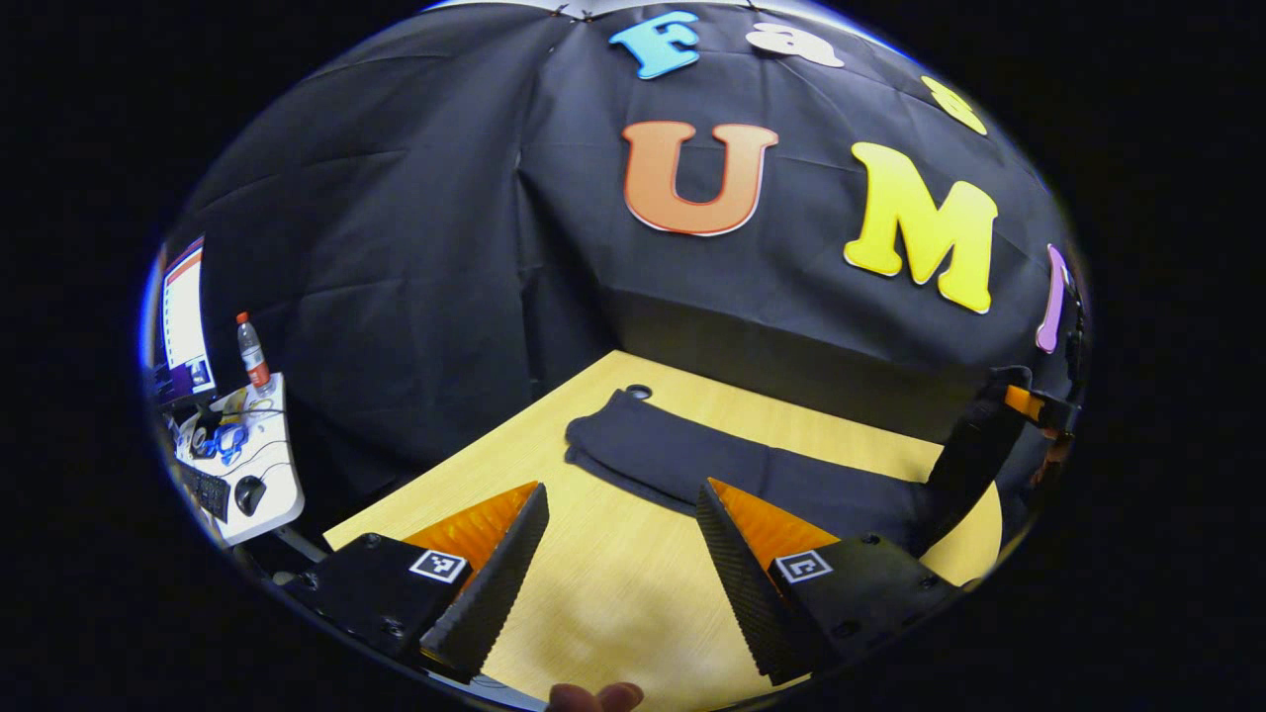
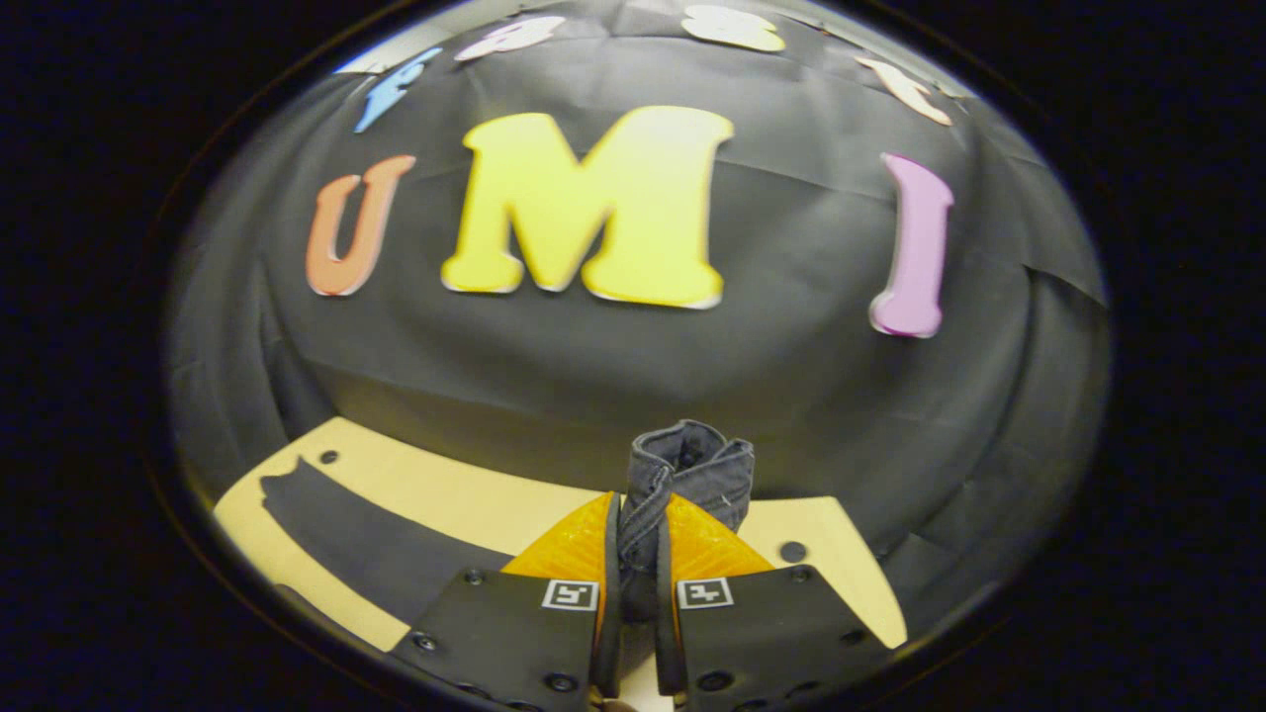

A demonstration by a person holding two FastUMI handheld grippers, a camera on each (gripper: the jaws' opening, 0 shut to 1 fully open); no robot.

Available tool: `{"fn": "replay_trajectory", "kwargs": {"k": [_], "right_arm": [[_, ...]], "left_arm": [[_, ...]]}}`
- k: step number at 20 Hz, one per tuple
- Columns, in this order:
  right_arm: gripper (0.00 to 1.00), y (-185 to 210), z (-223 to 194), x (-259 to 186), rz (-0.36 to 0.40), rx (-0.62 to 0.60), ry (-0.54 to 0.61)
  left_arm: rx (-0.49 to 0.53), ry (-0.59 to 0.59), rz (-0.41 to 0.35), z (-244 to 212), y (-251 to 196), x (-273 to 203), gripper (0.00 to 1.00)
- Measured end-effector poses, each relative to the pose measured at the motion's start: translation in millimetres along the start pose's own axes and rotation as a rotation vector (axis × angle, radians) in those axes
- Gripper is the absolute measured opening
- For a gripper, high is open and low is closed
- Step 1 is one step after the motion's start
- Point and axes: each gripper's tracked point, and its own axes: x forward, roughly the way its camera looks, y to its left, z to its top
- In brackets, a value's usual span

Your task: Grasp the waist and the cuffs of the jeans and fold them to make the two legs overlap; first hold the waist and fold one-third of the jeans toward the cuffs, then hold the cuffs and fold the remaining one-third in the same direction to finish folding.

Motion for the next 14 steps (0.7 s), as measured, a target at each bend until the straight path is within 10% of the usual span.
{"fn": "replay_trajectory", "kwargs": {"k": [7, 14], "right_arm": [[0.14, 185.8, -91.7, 41.3, 0.15, -0.093, 0.118], [0.15, 261.5, -190.3, 58.8, 0.211, -0.243, 0.261]], "left_arm": [[-0.094, 0.015, 0.136, -10.2, 78.8, -30.3, 1.0], [-0.158, 0.046, 0.211, -24.1, 115.9, -42.0, 1.0]]}}
